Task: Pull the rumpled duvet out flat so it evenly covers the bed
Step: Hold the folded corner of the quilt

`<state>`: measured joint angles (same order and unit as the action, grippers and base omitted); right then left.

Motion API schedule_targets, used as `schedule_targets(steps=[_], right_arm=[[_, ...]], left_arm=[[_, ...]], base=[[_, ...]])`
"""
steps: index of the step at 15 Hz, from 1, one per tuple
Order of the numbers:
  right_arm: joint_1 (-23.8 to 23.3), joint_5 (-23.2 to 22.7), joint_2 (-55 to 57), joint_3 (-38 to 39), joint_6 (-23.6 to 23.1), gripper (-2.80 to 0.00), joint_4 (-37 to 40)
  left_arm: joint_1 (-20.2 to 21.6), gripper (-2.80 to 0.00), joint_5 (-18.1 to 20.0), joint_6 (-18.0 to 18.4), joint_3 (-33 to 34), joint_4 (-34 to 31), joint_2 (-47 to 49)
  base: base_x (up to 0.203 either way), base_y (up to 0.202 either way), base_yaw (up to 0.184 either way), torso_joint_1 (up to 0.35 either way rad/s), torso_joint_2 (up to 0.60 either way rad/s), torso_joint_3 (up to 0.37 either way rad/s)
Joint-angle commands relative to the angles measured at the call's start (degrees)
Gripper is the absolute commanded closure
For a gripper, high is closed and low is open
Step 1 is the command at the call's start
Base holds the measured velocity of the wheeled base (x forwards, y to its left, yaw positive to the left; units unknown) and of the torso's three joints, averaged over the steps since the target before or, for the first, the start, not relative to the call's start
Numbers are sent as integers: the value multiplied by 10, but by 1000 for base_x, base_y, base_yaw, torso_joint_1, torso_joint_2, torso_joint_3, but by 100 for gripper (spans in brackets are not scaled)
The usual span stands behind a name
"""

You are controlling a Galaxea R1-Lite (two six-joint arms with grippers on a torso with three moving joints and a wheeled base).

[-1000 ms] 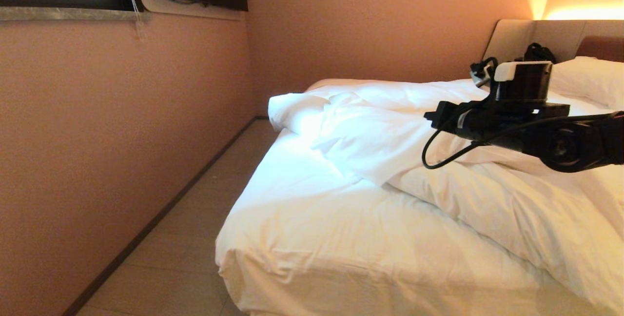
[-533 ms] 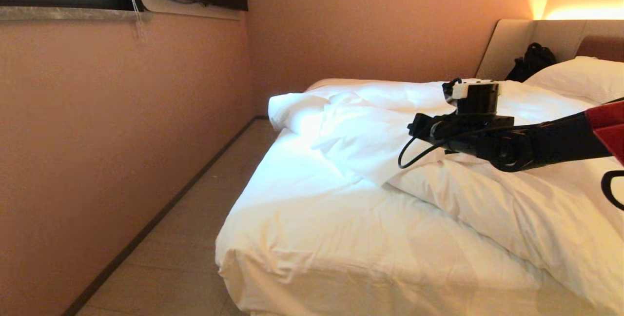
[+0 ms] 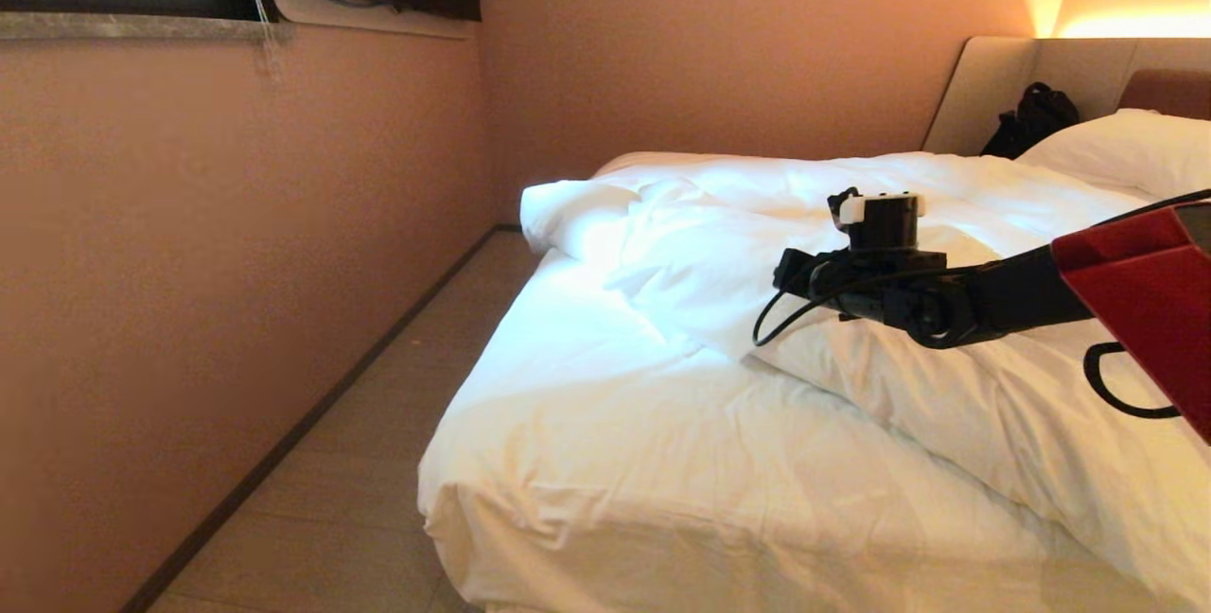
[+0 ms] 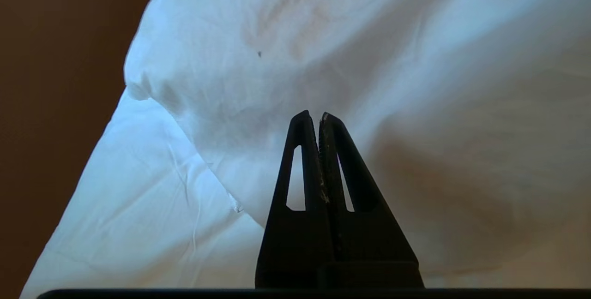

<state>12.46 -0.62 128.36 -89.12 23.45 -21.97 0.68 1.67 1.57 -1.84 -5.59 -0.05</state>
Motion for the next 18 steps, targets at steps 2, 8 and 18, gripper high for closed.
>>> schedule_targets(steps=[2, 8, 18], right_arm=[[0, 1, 19, -11, 1, 0, -2], [0, 9, 30, -15, 0, 0, -3], [0, 12, 49, -16, -3, 0, -4]], left_arm=[[0, 0, 0, 0, 0, 0, 0], [0, 0, 0, 0, 0, 0, 0], [0, 0, 0, 0, 0, 0, 0]], base=[[0, 0, 0, 0, 0, 0], [0, 0, 0, 0, 0, 0], [0, 0, 0, 0, 0, 0]])
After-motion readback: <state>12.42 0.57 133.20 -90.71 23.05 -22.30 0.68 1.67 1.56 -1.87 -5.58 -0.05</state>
